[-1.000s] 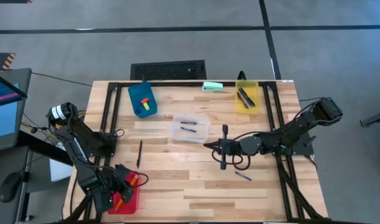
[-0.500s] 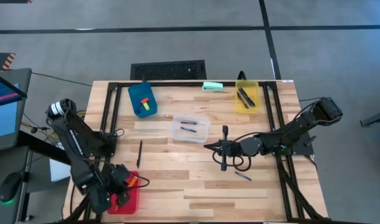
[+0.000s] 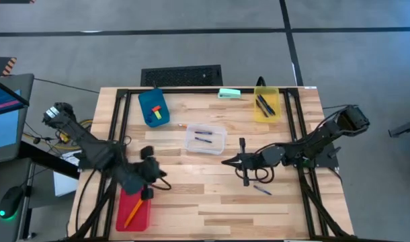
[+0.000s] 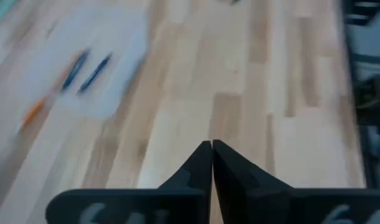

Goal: Sort crayons/erasers/pens/pencils in bins
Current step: Put the black pen into the yellow bin

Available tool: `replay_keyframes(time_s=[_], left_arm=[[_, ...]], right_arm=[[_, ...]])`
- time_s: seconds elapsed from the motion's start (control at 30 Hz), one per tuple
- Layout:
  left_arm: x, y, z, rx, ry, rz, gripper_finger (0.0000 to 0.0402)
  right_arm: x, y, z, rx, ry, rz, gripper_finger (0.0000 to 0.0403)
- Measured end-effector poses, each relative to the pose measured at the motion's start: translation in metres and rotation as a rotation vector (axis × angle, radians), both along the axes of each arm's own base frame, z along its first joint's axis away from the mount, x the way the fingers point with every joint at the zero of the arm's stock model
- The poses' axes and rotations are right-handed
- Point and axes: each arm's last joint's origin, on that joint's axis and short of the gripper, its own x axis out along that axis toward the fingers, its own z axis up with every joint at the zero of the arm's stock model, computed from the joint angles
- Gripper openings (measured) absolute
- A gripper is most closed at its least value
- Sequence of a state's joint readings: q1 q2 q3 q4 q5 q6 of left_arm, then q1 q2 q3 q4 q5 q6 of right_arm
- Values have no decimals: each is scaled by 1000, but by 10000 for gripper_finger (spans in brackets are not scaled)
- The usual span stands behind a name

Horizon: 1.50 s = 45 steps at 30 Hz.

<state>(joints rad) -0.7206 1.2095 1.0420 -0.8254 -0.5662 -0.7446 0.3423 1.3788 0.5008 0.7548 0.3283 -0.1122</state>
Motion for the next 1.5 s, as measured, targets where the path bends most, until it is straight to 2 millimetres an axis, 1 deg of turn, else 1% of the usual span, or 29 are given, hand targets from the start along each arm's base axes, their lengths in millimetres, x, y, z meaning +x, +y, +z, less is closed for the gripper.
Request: replay_keyframes(time_s=[0.13, 0.27, 0.33, 0.43, 0.53, 0.6, 0.7, 0.8, 0.9, 1.03, 1.13, 1.3, 1.4, 1.5], left_arm=[[25, 21, 12, 14, -51, -193, 1], [47, 45, 13, 39, -78, -329, 0], [57, 59, 6, 21, -100, -381, 0], [69, 80, -8, -59, -160, -448, 0], [74, 100, -24, -136, -179, -472, 0], [74, 111, -33, -158, -159, -448, 0], [73, 126, -38, -163, -125, -387, 0], [70, 138, -39, -165, -74, -339, 0], [66, 148, -38, -127, -5, -296, 0], [58, 164, -39, -37, 115, -185, 0], [50, 173, -44, -47, 207, -100, 0], [36, 174, -51, -159, 354, 34, 8], [27, 170, -54, -233, 455, 134, 28], [22, 162, -56, -274, 515, 232, 58]], right_arm=[[-4, -7, -1, 30, -73, 47, 2], [-3, -11, -2, 30, -72, 37, 3], [-3, -13, -2, 28, -72, 30, 3], [-2, -16, -2, 3, -72, 21, 3], [-1, -20, -2, -35, -72, 9, 3], [0, -23, -2, -49, -69, -1, 3], [1, -28, -2, -73, -69, -10, 4], [1, -35, -1, -102, -63, -31, 3], [-2, -43, 2, -112, -36, -57, 2], [-9, -53, 9, -118, -2, -92, 4], [-15, -60, 14, -125, 12, -114, 4], [-21, -71, 22, -215, 10, -151, 2], [-24, -80, 26, -256, 8, -182, 5], [-26, -88, 26, -286, 30, -207, 6]])
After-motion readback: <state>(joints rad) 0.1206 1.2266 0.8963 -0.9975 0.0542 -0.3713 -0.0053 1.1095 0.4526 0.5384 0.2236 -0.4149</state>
